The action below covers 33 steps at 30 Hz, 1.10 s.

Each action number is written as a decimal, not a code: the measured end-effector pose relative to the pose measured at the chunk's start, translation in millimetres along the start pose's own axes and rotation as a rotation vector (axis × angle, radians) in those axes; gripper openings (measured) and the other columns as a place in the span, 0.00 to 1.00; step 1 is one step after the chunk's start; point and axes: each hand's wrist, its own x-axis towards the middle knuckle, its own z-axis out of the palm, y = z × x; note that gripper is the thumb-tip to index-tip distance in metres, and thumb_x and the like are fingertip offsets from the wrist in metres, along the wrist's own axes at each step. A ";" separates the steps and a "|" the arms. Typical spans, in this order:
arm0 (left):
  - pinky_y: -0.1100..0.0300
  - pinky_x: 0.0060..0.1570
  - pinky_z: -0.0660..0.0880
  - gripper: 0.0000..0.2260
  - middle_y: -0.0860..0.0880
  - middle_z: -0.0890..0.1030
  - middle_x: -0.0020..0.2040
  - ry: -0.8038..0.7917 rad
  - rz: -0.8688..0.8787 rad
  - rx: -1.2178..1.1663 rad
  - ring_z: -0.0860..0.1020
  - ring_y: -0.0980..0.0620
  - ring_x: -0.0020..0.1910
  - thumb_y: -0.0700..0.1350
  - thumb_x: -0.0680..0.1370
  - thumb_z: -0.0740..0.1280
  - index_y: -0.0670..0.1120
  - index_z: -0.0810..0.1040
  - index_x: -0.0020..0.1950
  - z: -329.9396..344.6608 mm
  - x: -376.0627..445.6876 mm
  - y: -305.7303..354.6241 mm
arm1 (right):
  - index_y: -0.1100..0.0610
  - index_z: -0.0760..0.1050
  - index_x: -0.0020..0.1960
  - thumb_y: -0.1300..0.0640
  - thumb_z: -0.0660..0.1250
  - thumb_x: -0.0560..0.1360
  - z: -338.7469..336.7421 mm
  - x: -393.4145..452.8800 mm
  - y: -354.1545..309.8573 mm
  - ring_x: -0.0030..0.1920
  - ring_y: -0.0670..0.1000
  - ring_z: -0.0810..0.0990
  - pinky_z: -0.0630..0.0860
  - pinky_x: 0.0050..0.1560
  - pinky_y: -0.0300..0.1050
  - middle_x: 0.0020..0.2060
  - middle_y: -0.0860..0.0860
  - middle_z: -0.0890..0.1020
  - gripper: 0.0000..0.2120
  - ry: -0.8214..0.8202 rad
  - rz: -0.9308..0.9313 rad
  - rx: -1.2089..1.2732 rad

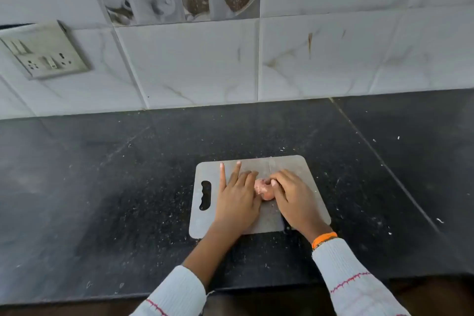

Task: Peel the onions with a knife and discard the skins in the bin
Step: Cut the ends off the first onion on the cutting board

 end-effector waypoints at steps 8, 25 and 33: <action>0.45 0.64 0.24 0.19 0.50 0.78 0.55 -0.131 -0.131 -0.037 0.67 0.45 0.67 0.56 0.71 0.68 0.47 0.74 0.56 4.3 5.0 16.9 | 0.52 0.69 0.56 0.49 0.66 0.74 5.8 -20.1 9.3 0.51 0.48 0.76 0.70 0.44 0.39 0.51 0.48 0.77 0.13 -0.191 0.416 -0.096; 0.40 0.62 0.68 0.26 0.47 0.82 0.49 -0.044 -0.008 -0.207 0.80 0.47 0.50 0.44 0.58 0.79 0.45 0.79 0.54 23.2 14.7 38.6 | 0.55 0.68 0.58 0.55 0.55 0.79 -9.6 -19.8 23.3 0.42 0.50 0.74 0.73 0.45 0.49 0.41 0.50 0.75 0.10 -0.167 0.850 0.443; 0.52 0.62 0.68 0.25 0.39 0.66 0.70 -0.170 -0.080 -0.523 0.69 0.40 0.66 0.33 0.75 0.63 0.39 0.63 0.71 21.3 18.5 53.4 | 0.56 0.71 0.52 0.53 0.55 0.81 -16.4 -29.5 11.6 0.34 0.48 0.71 0.68 0.34 0.42 0.34 0.51 0.73 0.09 -0.143 0.806 0.563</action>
